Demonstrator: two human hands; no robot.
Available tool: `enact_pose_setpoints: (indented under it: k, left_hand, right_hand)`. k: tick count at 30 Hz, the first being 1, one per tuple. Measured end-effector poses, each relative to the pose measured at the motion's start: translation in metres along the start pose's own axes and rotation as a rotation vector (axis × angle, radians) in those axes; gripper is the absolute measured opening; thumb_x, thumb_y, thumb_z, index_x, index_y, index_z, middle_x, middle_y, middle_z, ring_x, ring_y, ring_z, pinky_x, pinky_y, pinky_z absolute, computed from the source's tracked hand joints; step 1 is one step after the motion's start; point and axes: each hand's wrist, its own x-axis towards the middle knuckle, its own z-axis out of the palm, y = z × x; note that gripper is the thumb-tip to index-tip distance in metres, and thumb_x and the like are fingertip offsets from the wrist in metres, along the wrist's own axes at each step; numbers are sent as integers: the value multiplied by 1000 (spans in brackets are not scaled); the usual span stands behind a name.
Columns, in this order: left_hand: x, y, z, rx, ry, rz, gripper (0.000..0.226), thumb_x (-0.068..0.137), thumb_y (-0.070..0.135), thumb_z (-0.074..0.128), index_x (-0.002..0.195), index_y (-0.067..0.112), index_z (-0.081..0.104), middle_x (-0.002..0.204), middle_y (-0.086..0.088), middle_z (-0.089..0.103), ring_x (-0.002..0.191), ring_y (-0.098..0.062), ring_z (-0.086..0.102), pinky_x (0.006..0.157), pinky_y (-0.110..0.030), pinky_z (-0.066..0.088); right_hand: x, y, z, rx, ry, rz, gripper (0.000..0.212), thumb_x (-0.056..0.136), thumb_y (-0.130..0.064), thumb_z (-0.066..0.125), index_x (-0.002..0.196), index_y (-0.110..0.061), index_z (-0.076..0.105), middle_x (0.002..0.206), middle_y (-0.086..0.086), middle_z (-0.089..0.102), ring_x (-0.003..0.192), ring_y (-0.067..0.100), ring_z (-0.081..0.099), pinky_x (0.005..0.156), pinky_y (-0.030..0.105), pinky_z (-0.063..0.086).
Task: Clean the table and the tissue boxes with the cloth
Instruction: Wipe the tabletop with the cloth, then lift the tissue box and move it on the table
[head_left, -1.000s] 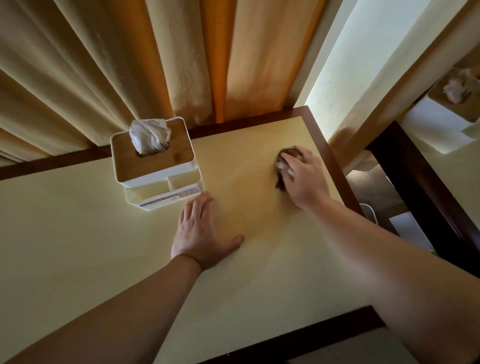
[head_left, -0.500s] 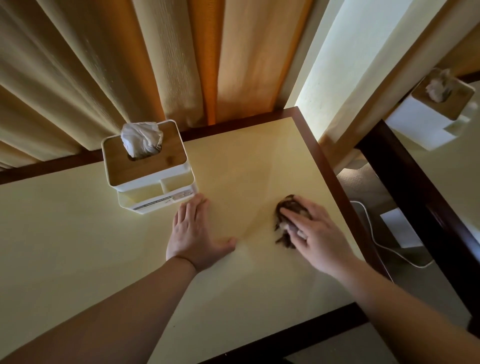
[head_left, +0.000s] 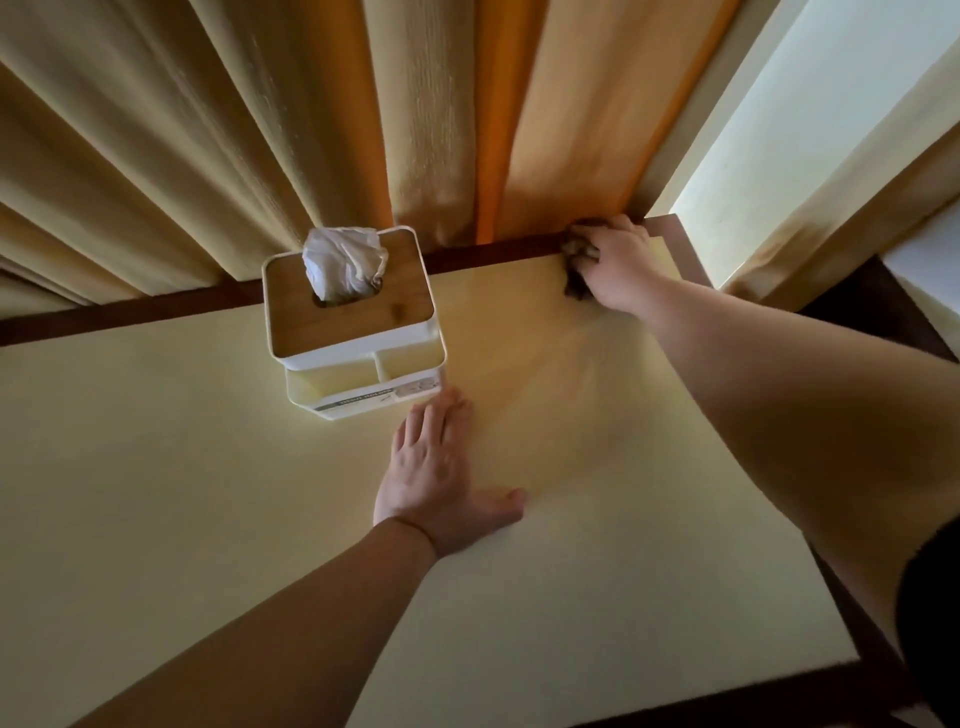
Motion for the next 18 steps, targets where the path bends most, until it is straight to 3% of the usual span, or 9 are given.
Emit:
enact_pose_setpoints:
  k: [4, 10, 15, 18]
  left_hand:
    - [-2, -1, 0, 25, 8, 9, 116, 58, 80, 63, 150, 12, 40, 154, -1, 34, 142, -25, 30, 121, -38, 23]
    - [-4, 2, -3, -49, -60, -49, 134, 52, 84, 58, 159, 11, 21, 161, -3, 27, 150, -26, 21, 126, -43, 21]
    - [-8, 1, -7, -120, -85, -62, 146, 50, 101, 55, 160, 14, 12, 165, 0, 20, 154, -21, 13, 127, -43, 19]
    - [-8, 1, -10, -144, -75, -46, 147, 52, 105, 45, 161, 11, 17, 165, -2, 23, 153, -22, 17, 127, -43, 20]
  right_hand:
    - [-31, -46, 35, 65, -67, -193, 41, 103, -27, 60, 144, -27, 63, 155, 3, 46, 139, 34, 40, 121, 33, 28]
    - [-138, -46, 57, 94, -172, -462, 44, 93, -14, 68, 137, -22, 70, 151, 9, 53, 138, 34, 45, 117, 39, 35]
    - [-207, -28, 53, 81, -240, -406, 46, 99, -28, 60, 144, -38, 61, 163, -10, 35, 152, 15, 23, 123, 30, 28]
    - [-241, -11, 53, 74, -186, -379, 40, 103, -30, 61, 142, -37, 63, 162, -11, 38, 152, 16, 26, 122, 28, 28]
